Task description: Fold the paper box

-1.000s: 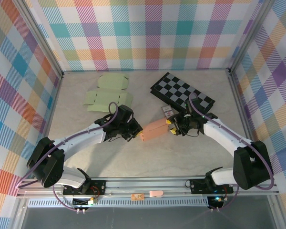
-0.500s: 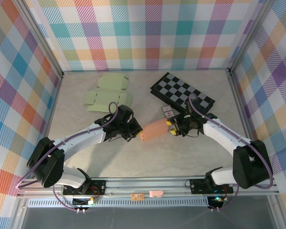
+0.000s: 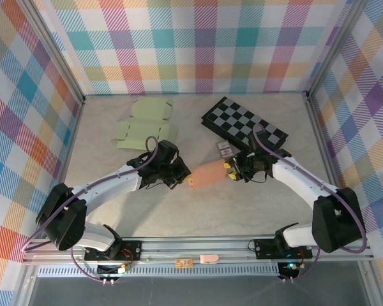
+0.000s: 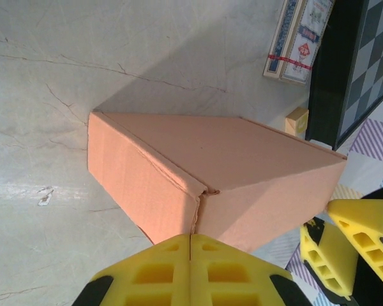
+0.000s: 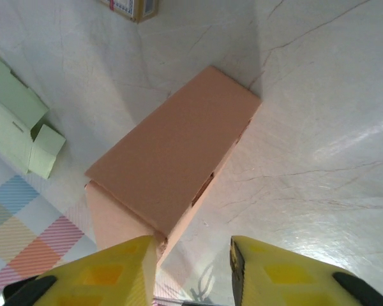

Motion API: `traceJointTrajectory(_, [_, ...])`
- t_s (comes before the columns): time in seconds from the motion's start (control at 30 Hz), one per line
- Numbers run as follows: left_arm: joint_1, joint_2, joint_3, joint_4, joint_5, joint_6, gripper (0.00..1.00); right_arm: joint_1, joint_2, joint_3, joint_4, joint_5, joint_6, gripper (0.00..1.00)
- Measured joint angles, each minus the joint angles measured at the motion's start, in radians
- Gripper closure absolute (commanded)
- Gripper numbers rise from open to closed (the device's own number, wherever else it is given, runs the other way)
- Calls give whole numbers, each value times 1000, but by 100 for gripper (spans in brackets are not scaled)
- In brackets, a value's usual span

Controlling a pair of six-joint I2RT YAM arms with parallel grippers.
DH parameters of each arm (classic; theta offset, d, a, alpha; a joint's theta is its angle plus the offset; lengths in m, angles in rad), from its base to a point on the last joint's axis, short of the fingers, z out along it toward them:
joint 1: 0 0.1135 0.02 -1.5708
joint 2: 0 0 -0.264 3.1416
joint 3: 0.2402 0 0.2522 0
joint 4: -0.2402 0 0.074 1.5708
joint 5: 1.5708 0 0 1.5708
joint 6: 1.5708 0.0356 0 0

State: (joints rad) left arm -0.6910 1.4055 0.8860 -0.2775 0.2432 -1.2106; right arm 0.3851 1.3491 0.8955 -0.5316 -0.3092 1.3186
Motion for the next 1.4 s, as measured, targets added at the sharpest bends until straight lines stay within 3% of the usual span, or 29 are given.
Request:
traceJointTrajectory(0.17, [1,11,35,-66,-11,26,74,1,-24,70,-63,35,-19,45])
traceJointTrajectory(0.43, [17,13,174,-147,-20,68,67,71,-50,114,-68,56,62,21])
traceJointTrajectory(0.73, [199,-109,255,-222,-42,241,66,208,88,171,-32,105,281,12])
traceJointTrajectory(1.03, [217,-265,146,-250,-80,336,69,225,245,259,-38,138,365,19])
traceJointTrajectory(1.4, [217,-282,122,-274,-79,372,71,254,365,293,-42,144,380,44])
